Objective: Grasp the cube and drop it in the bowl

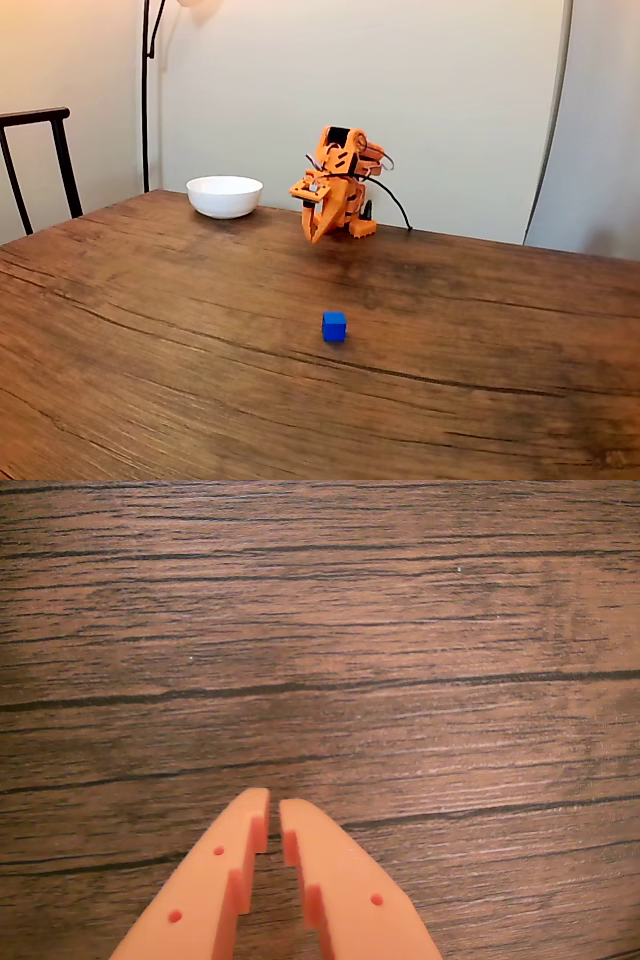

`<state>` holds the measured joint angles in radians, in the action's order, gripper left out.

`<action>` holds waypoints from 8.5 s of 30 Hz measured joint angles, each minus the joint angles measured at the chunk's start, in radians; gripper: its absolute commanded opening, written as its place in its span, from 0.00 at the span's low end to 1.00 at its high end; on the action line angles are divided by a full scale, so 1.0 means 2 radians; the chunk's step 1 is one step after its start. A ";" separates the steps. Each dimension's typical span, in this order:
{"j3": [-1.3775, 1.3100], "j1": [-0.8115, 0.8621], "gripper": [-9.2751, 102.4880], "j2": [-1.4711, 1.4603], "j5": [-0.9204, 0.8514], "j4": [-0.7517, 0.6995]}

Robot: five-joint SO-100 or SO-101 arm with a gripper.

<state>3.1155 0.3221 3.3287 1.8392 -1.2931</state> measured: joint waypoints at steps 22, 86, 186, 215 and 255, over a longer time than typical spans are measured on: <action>0.000 0.000 0.08 0.000 0.000 0.000; 0.000 0.000 0.08 0.000 0.000 0.000; -0.184 -0.162 0.08 -0.008 -0.076 0.111; -0.561 -0.133 0.08 -0.596 -0.024 0.166; -0.765 -0.208 0.49 -0.988 0.020 0.244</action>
<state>1.5846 -0.0936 1.3530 1.8791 -0.8053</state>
